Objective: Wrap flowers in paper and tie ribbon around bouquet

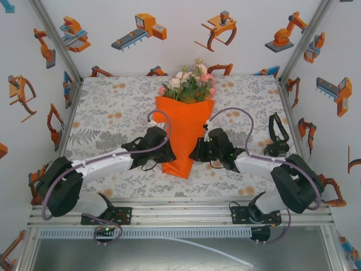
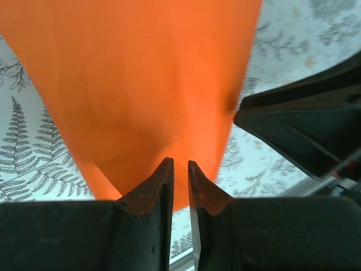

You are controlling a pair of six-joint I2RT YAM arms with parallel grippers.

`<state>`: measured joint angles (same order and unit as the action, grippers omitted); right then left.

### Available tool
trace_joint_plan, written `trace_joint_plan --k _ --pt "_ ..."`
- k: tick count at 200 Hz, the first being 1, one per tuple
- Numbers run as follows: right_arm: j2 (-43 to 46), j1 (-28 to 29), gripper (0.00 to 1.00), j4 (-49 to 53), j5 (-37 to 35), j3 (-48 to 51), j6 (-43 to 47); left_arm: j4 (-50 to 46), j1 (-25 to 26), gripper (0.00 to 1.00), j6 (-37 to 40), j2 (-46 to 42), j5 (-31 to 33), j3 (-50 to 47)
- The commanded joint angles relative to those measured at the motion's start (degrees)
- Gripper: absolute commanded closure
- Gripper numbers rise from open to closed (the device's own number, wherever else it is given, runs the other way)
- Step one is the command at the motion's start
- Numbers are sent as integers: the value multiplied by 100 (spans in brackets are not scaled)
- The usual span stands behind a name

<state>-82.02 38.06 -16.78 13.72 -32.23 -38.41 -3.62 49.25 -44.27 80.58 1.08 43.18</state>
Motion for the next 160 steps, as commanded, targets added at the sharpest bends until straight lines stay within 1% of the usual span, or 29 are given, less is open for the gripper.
trace_joint_plan --k 1,19,58,79,100,122,160 --pt "-206 63 70 -300 -220 -121 -158 195 15 79 -6 50 117 -220" --pt "-372 62 70 -308 -404 -124 -173 421 14 81 -155 123 194 -573" --pt "-574 57 70 5 -719 -297 -149 1484 41 81 -771 535 -296 -1261" --pt "-533 54 70 103 -791 -336 -149 1749 75 81 -961 664 -338 -1400" --pt "-372 59 69 365 -706 -483 -157 1498 76 80 -882 477 -169 -1308" --pt "-77 100 66 846 -686 -750 -175 947 76 69 -631 36 43 -1001" --pt "357 291 65 1119 -843 -873 -180 -44 43 65 -148 -786 797 -548"
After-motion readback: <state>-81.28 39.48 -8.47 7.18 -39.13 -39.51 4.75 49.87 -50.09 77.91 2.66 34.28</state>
